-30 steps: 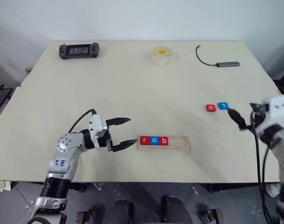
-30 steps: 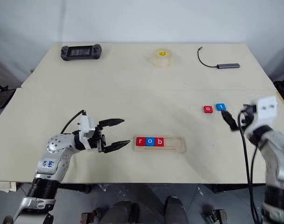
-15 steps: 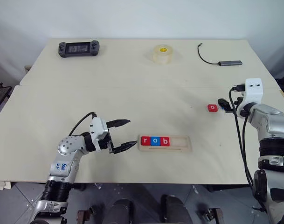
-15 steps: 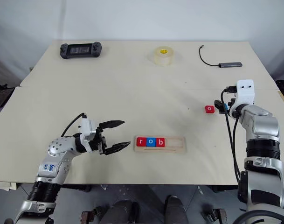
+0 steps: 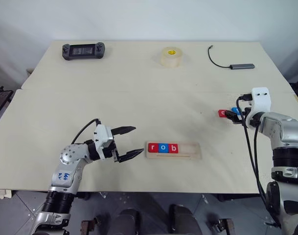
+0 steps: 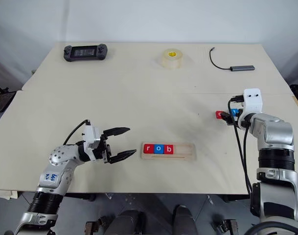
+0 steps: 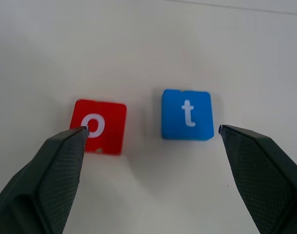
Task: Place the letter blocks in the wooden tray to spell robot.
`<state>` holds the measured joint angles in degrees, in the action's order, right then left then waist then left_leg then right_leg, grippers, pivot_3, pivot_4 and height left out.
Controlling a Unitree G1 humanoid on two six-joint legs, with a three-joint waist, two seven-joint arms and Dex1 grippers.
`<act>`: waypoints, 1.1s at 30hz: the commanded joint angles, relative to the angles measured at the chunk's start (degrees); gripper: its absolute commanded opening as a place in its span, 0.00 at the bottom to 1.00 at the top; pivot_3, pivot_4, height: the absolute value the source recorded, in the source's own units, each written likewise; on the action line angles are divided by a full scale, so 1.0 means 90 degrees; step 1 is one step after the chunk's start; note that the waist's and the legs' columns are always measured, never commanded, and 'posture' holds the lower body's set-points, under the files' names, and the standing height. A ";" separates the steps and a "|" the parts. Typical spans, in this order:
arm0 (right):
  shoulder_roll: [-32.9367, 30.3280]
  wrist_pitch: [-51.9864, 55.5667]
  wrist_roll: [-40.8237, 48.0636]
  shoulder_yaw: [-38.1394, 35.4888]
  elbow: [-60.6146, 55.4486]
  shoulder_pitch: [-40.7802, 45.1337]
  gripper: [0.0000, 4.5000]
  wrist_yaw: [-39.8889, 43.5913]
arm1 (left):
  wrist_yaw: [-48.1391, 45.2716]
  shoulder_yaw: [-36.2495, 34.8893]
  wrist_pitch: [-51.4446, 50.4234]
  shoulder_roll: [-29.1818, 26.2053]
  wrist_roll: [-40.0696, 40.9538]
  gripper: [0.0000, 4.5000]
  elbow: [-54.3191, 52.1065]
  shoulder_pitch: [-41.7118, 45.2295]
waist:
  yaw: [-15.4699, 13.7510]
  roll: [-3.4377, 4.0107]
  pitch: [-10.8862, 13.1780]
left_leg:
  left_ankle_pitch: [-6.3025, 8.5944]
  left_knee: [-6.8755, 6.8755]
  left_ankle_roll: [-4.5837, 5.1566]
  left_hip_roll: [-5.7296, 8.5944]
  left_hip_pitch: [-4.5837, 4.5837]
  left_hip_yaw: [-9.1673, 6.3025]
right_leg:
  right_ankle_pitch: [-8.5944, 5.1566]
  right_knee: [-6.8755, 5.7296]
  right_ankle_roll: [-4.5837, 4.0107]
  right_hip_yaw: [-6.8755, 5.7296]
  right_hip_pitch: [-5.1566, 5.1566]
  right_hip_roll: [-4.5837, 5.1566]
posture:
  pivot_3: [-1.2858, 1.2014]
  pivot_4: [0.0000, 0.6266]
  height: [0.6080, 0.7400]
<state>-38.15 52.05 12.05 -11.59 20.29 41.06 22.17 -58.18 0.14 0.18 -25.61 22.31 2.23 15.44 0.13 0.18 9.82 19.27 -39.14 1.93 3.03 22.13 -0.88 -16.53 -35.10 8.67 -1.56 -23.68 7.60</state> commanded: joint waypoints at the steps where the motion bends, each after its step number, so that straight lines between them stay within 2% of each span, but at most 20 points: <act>1: -0.0085 0.0145 0.0111 -0.0168 -0.0403 -0.0029 0.99 0.0032 | 0.0001 -0.0051 0.0085 -0.0034 0.0041 1.00 -0.0248 -0.0012 | 0.0005 0.0000 0.0000 | 0.0000 0.0000 0.0000 0.0000 0.0000 0.0000 | 0.0000 0.0001 0.0000 0.0000 0.0000 0.0000 | 0.52 0.24 1.00; 15: 0.0849 -0.0142 -0.0157 -0.0047 0.0495 0.0444 0.99 -0.0704 | 0.0003 -0.0020 0.0104 -0.0003 0.0019 1.00 -0.0215 0.0057 | 0.0022 0.0000 0.0000 | -0.0001 -0.0001 -0.0001 -0.0001 -0.0002 0.0000 | 0.0000 -0.0002 0.0000 0.0000 0.0000 -0.0002 | 0.52 0.24 1.00; 19: 0.0997 -0.0282 -0.0195 -0.0012 0.0665 0.0436 0.82 -0.0837 | 0.0019 -0.0053 0.0094 -0.0043 0.0023 1.00 -0.0270 0.0005 | 0.0024 -0.0001 -0.0001 | -0.0001 -0.0002 -0.0001 -0.0001 -0.0003 0.0000 | 0.0000 -0.0005 0.0000 0.0001 0.0001 -0.0003 | 0.52 0.24 1.00; 24: 0.1086 -0.0195 -0.0152 -0.0056 0.0504 0.0393 0.43 -0.0941 | 0.0035 -0.0063 0.0089 -0.0055 0.0021 1.00 -0.0295 -0.0020 | 0.0025 -0.0001 -0.0001 | -0.0001 -0.0005 -0.0001 -0.0001 -0.0006 0.0000 | 0.0000 -0.0010 0.0000 0.0001 0.0003 -0.0003 | 0.52 0.24 1.00; 26: 0.1087 -0.0061 -0.0112 -0.0111 0.0276 0.0330 0.32 -0.0998 | 0.0043 -0.0057 0.0082 -0.0056 0.0018 1.00 -0.0314 -0.0034 | 0.0017 -0.0001 -0.0001 | -0.0001 -0.0005 -0.0001 0.0000 -0.0006 0.0000 | 0.0000 -0.0012 0.0000 0.0003 0.0003 -0.0002 | 0.52 0.24 1.00; 29: 0.1069 0.0300 0.0005 -0.0271 -0.0301 0.0151 0.32 -0.1109 | 0.0048 -0.0038 0.0066 -0.0047 0.0018 1.00 -0.0321 -0.0021 | 0.0005 -0.0001 -0.0001 | -0.0001 -0.0006 -0.0001 0.0002 -0.0004 -0.0006 | 0.0000 -0.0013 0.0000 0.0002 0.0001 0.0000 | 0.52 0.24 1.00; 33: 0.1102 0.1364 0.0322 -0.0615 -0.2006 -0.0523 0.32 -0.1209 | -0.0014 -0.0017 0.0077 -0.0049 0.0024 1.00 -0.0235 0.0041 | -0.0015 -0.0001 -0.0001 | -0.0001 -0.0001 -0.0001 0.0002 0.0001 -0.0012 | 0.0000 -0.0011 0.0000 -0.0002 -0.0001 0.0000 | 0.52 0.24 1.00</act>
<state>-28.33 60.64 13.36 -14.87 8.79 37.50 11.91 -58.16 0.35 0.21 -25.69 22.29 1.61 15.48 -0.01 0.17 9.81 19.26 -39.14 1.93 3.04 22.16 -1.02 -16.53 -35.18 8.67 -1.59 -23.70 7.60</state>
